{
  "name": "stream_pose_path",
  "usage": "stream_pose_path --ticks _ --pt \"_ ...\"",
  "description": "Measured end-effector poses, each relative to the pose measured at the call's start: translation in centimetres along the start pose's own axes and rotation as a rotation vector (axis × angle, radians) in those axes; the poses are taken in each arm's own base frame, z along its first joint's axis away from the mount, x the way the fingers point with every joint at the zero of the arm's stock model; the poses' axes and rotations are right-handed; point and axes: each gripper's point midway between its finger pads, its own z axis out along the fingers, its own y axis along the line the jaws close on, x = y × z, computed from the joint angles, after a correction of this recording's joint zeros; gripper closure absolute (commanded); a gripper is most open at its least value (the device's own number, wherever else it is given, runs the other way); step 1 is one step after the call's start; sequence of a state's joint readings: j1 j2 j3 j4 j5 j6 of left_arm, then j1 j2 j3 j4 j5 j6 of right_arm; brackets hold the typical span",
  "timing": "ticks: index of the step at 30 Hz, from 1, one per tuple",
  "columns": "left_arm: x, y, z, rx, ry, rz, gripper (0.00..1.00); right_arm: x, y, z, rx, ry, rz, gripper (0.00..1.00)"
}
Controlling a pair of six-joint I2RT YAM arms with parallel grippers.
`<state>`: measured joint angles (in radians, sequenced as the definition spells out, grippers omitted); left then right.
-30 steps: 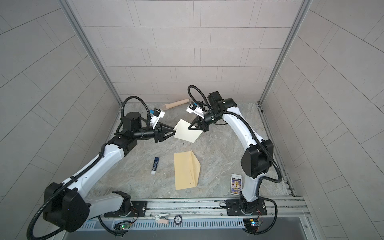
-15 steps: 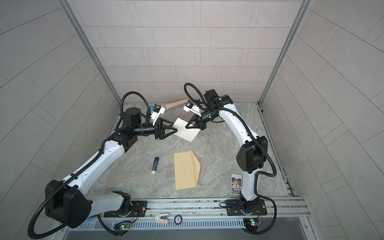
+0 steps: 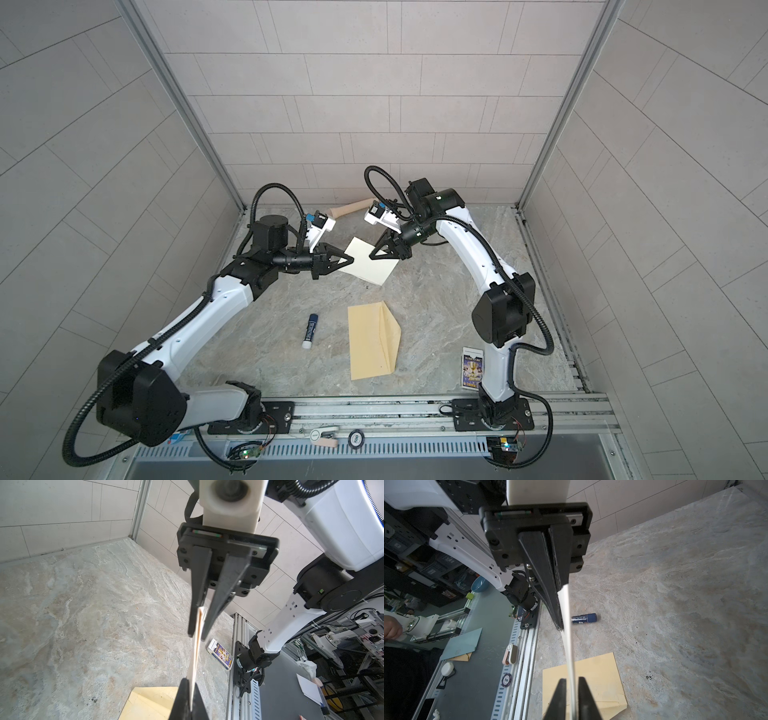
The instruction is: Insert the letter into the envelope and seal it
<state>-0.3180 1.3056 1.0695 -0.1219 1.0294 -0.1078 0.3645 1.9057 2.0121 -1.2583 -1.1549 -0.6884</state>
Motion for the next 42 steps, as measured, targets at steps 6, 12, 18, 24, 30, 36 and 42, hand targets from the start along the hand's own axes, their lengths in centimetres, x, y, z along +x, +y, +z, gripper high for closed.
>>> stream_pose_path --ticks 6,12,18,24,30,36,42 --pt "-0.6 0.2 -1.0 -0.025 -0.034 0.024 1.00 0.7 -0.6 -0.4 0.015 0.008 0.033 1.00" --pt "-0.1 0.6 -1.0 -0.028 -0.039 0.015 1.00 1.6 -1.0 -0.3 0.008 0.013 0.064 1.00" --pt "0.2 1.0 -1.2 -0.034 -0.049 0.006 1.00 2.1 -1.2 -1.1 0.024 0.005 0.084 0.66" --pt "0.2 1.2 -1.3 -0.035 -0.060 0.001 1.00 2.5 -1.4 -2.5 0.058 -0.011 0.099 1.00" --pt "0.3 1.0 -1.4 -0.034 -0.061 -0.002 1.00 2.8 -1.5 -2.4 0.058 -0.010 0.103 1.00" --pt "0.3 0.7 -1.5 -0.026 -0.071 -0.005 1.00 2.3 -1.5 -2.4 0.068 -0.022 0.101 0.55" --pt "-0.1 0.2 -1.5 0.016 -0.092 -0.020 1.00 0.5 -0.7 -0.6 0.054 -0.022 0.041 0.92"
